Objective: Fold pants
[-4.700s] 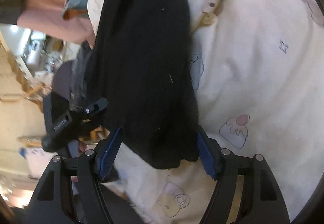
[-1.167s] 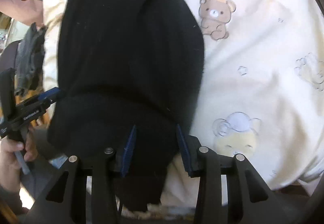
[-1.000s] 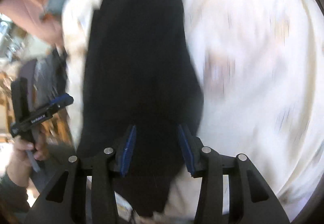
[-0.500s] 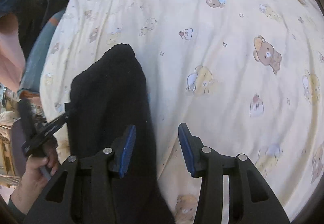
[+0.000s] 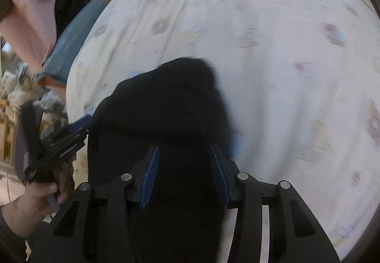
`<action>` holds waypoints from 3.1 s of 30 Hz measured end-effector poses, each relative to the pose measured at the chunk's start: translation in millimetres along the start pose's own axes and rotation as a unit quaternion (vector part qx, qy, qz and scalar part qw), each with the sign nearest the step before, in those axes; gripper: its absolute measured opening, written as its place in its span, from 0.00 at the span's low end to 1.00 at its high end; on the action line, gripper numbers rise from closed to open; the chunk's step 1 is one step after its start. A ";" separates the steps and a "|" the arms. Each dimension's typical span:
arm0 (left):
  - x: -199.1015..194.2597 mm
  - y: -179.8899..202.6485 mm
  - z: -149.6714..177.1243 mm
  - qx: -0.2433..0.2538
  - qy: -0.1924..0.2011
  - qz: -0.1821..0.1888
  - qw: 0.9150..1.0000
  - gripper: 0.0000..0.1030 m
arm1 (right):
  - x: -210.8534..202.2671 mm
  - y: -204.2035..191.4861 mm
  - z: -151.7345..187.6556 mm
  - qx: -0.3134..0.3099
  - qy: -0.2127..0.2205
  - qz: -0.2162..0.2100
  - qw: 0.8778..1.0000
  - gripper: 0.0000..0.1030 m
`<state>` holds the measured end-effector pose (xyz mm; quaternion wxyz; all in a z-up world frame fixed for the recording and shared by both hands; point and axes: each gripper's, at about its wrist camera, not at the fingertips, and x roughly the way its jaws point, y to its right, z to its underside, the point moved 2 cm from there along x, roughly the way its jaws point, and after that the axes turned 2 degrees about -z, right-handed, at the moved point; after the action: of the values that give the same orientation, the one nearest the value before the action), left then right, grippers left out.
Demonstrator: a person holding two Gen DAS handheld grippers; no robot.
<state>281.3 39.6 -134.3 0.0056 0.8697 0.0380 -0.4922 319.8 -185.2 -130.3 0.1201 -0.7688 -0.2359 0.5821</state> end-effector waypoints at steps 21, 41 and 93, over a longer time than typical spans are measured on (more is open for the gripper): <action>-98.7 -34.4 119.8 -0.110 -0.110 0.111 0.982 0.81 | -96.6 -27.7 129.4 0.052 0.050 -0.032 0.997 0.61; -172.8 -42.3 257.0 -0.171 -0.115 0.114 0.972 0.81 | -137.9 -46.9 310.1 0.169 0.056 -0.084 0.980 0.70; -152.0 -2.3 -2.2 -0.150 -0.112 0.218 0.958 0.13 | -165.9 -92.6 68.3 0.127 0.087 -0.078 0.985 0.20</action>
<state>205.1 32.7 -2.9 0.2478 0.7852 -0.0799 -0.5619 199.2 -195.1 31.3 0.2821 -0.7739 -0.2080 0.5275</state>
